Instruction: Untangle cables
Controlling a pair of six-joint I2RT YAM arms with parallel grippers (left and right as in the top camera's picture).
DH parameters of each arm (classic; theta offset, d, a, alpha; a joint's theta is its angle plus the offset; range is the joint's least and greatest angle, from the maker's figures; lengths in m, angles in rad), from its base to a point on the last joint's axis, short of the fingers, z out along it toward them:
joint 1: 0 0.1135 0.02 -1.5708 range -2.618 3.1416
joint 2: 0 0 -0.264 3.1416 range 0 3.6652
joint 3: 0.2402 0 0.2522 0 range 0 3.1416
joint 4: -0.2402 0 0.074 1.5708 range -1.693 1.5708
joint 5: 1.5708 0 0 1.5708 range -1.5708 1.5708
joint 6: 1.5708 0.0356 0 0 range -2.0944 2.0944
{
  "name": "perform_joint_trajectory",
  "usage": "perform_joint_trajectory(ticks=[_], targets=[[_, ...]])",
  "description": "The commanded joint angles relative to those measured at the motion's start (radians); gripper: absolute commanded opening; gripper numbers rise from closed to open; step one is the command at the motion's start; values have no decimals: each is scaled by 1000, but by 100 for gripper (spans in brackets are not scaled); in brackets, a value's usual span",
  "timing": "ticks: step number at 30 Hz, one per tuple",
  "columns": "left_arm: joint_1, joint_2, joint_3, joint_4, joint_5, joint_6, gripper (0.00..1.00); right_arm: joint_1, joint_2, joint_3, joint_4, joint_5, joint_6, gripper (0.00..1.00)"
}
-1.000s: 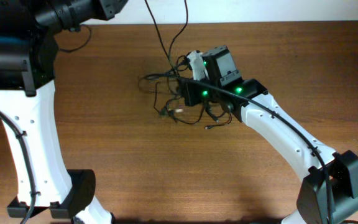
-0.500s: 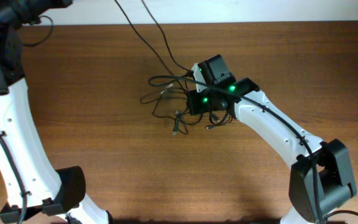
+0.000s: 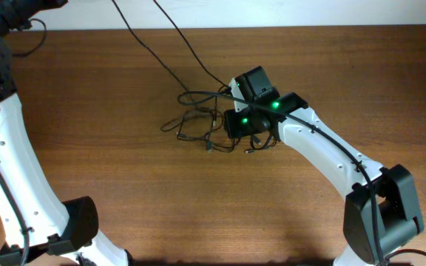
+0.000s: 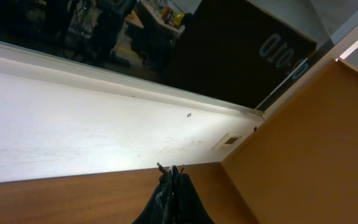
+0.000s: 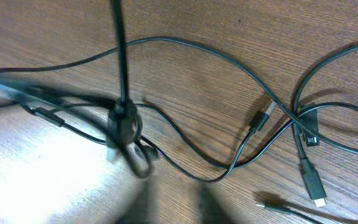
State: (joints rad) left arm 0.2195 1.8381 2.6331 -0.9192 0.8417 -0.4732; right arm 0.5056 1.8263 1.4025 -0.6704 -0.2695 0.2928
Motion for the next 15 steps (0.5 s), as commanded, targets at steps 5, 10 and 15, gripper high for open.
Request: perform_joint_trajectory(ticks=[5, 10, 15], targets=[[13, -21, 18, 26, 5, -30, 0, -24, 16, -18, -7, 19, 34, 4], [12, -21, 18, 156, 92, -138, 0, -41, 16, -18, 6, -81, 17, 7], [11, -21, 18, 147, 139, -140, 0, -41, 15, -18, 80, -372, -139, 54]])
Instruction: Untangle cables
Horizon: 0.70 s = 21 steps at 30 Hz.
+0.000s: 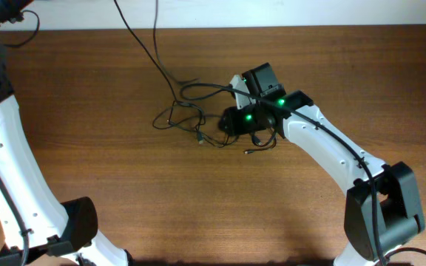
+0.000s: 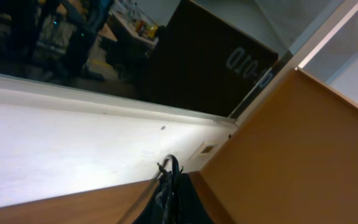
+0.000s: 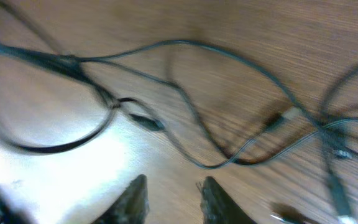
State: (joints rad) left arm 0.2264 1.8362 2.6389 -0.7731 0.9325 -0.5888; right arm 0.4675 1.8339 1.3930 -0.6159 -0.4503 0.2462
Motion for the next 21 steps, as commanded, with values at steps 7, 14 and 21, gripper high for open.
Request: perform_joint_trajectory(ticks=[7, 14, 21], targets=[[2, -19, 13, -5, 57, -25, 0, 11, 8, -8, 116, -235, -137, 80], [-21, -19, 13, -5, 86, -25, 0, 50, 77, -8, 280, -111, -51, 63], [-21, -19, 13, -36, 8, 61, 0, -28, 102, -8, 196, -97, -28, 4]])
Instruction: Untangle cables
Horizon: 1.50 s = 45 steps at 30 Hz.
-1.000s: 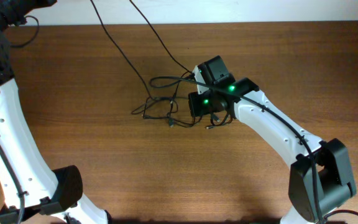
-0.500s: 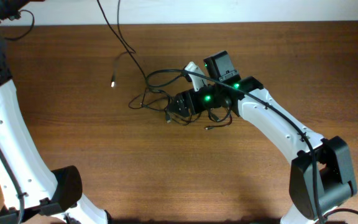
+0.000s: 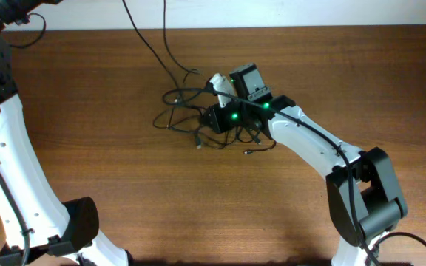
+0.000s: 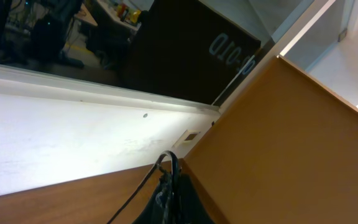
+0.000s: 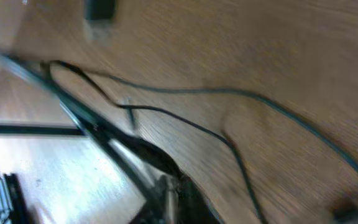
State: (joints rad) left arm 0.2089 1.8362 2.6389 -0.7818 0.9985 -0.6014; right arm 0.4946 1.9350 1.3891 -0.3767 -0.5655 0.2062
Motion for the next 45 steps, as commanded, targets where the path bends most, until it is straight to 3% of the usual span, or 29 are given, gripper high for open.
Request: perform_joint_trajectory(ticks=[1, 6, 11, 14, 17, 24, 29, 33, 39, 45], targets=[[-3, -19, 13, -56, -105, 97, 0, -70, 1, -5, -69, 30, 12, 4], [-6, -15, 12, -312, -575, 250, 0, -220, -5, -4, -262, 51, 11, 4], [-3, 23, 12, -489, -846, 344, 0, -312, -137, -4, -352, 65, -45, 4], [-3, 52, 12, -521, -983, 425, 0, -367, -267, -2, -370, 70, -45, 4], [-3, 73, 12, -510, -1069, 425, 0, -458, -418, -2, -400, 70, -45, 4], [-2, 81, 12, -505, -1128, 425, 0, -655, -633, -2, -502, 70, -45, 4], [3, 82, 12, -506, -1124, 424, 0, -738, -655, -2, -557, 52, -45, 4], [3, 82, 12, -504, -1040, 425, 0, -682, -638, -2, -559, 16, -45, 4], [2, 51, 14, -447, -698, 528, 0, -496, -571, -2, -487, 23, 7, 4], [3, -113, 14, -414, -664, 528, 0, -331, -406, -3, -356, 89, 65, 4]])
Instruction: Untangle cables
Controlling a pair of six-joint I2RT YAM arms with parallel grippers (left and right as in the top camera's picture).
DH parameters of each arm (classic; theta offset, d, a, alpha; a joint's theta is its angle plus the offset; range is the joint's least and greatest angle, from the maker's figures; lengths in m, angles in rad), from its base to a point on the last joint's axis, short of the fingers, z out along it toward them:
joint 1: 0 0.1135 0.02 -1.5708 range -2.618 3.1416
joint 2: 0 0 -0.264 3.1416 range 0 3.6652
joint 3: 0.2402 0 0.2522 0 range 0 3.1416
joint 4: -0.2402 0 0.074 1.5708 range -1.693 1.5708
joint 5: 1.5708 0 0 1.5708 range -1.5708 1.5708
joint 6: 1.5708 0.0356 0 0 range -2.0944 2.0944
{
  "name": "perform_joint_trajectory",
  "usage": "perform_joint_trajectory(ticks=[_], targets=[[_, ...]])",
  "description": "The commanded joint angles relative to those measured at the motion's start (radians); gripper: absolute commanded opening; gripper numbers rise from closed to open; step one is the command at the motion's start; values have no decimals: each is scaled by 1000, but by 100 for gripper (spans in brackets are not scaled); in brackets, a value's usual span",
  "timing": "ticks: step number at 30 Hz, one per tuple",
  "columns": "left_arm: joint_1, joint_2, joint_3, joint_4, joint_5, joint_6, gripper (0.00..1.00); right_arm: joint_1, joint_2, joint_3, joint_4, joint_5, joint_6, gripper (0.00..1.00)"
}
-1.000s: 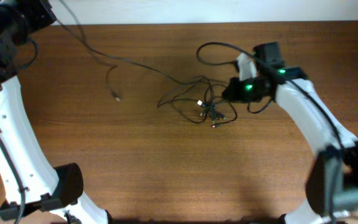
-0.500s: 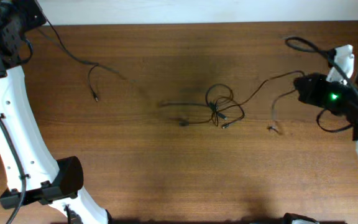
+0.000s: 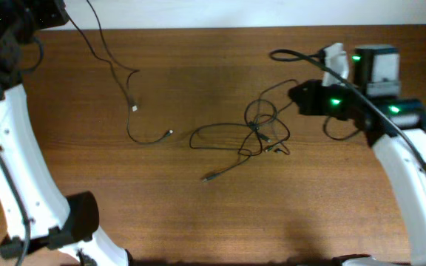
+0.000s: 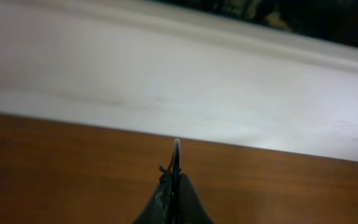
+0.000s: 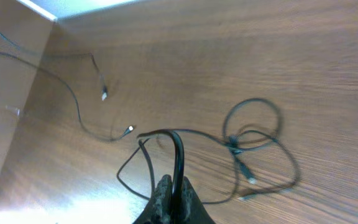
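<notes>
My left gripper [image 4: 175, 182] is shut on a thin black cable [image 3: 117, 70] high at the table's far left. That cable hangs down alone, and its two plug ends [image 3: 170, 134] lie on the wood, apart from the rest. My right gripper [image 3: 324, 63] is raised at the far right, shut on a thicker black cable [image 5: 178, 149] that arches out of its jaws. This cable runs down to a loose tangle [image 3: 259, 131] of loops and plugs in the middle of the table. The tangle [image 5: 253, 134] shows in the right wrist view too.
The brown wooden table [image 3: 198, 214] ends at a white wall [image 4: 166, 81] along the back. One loose plug end [image 3: 207, 178] trails from the tangle toward the front. My white right arm [image 3: 413, 170] stands at the right side, my left arm [image 3: 6, 148] down the left.
My right gripper has moved from the tangle at centre-left up to the far right with its cable. The tangle now lies further right and spread out. The left-held thin cable lies separate.
First my right gripper hovered open over a tight knot of cables while my left held a thin cable up at the back. Then it was low and shut on a cable in the knot. Now the knot is loosened and the thin cable is apart from it.
</notes>
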State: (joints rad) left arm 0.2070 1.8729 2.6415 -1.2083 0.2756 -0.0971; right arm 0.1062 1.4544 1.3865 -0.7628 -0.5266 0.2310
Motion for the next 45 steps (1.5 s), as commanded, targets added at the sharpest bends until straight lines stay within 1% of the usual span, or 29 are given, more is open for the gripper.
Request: perform_joint_trajectory(ticks=[1, 2, 3, 4, 6, 8, 9, 11, 15, 18, 21, 23, 24, 26, 27, 29, 31, 32, 33, 35, 36, 37, 38, 40, 43, 45], targets=[[5, -192, 12, 11, 48, 24, 0, 72, 106, 0, 45, 66, 41, 19], [5, -215, 12, 11, 32, 24, 0, 82, 134, 0, 54, 76, 44, 53], [5, -248, 12, 11, -14, 24, 0, 86, 158, 0, 61, 76, 44, 81], [5, -277, 12, 11, -76, 24, 0, 89, 191, 0, 64, 76, 44, 98], [5, -329, 12, 7, -235, 24, 0, 89, 235, 0, 63, 80, 43, 99], [5, -346, 12, 0, -315, 26, 0, 89, 249, 0, 60, 94, 43, 99], [5, -348, 11, -1, -333, 48, 0, 89, 249, 0, 56, 95, 43, 99], [5, -325, 8, -1, -335, 91, 0, 89, 249, 0, 49, 95, 43, 99], [5, -249, 9, -5, -354, 91, 0, 89, 249, 0, 18, 95, 39, 99], [29, -165, 9, 0, -413, 107, 0, 89, 249, 0, 0, 95, 39, 99], [105, -116, 9, 32, -422, 116, 0, 89, 249, 0, -4, 95, 39, 99], [201, -96, 9, 45, -419, 110, 0, 89, 249, 0, -4, 95, 39, 99], [276, -94, 9, 45, -418, 76, 0, 89, 249, 0, -4, 94, 39, 99], [371, -95, 9, 40, -407, -18, 0, 89, 249, 0, -4, 94, 39, 99], [421, -95, 9, 40, -349, -43, 0, 89, 249, 0, -4, 95, 39, 99], [476, -95, 9, 19, -249, -48, 0, 89, 249, 0, -4, 95, 39, 99], [499, -94, 9, -63, -242, -49, 0, 89, 249, 0, -5, 94, 39, 99], [499, -90, 9, -137, -256, -65, 0, 89, 249, 0, -5, 94, 39, 99], [499, -84, 8, -215, -300, -122, 0, 89, 249, 0, -5, 94, 39, 99], [499, -51, 8, -388, -442, -287, 0, 89, 249, 0, -8, 94, 39, 99], [499, -24, 8, -470, -531, -397, 0, 89, 249, 0, -9, 94, 39, 99], [499, -5, 1, -480, -564, -428, 0, 89, 249, 0, -11, 94, 39, 99], [499, 5, -14, -480, -564, -427, 0, 89, 249, 0, -11, 94, 39, 99], [505, 44, -87, -454, -564, -472, 0, 89, 249, 0, -11, 94, 39, 99], [531, 76, -249, -415, -564, -577, 0, 89, 249, 0, -19, 94, 39, 99], [542, 81, -368, -375, -563, -619, 0, 89, 249, 0, -23, 94, 39, 99]])
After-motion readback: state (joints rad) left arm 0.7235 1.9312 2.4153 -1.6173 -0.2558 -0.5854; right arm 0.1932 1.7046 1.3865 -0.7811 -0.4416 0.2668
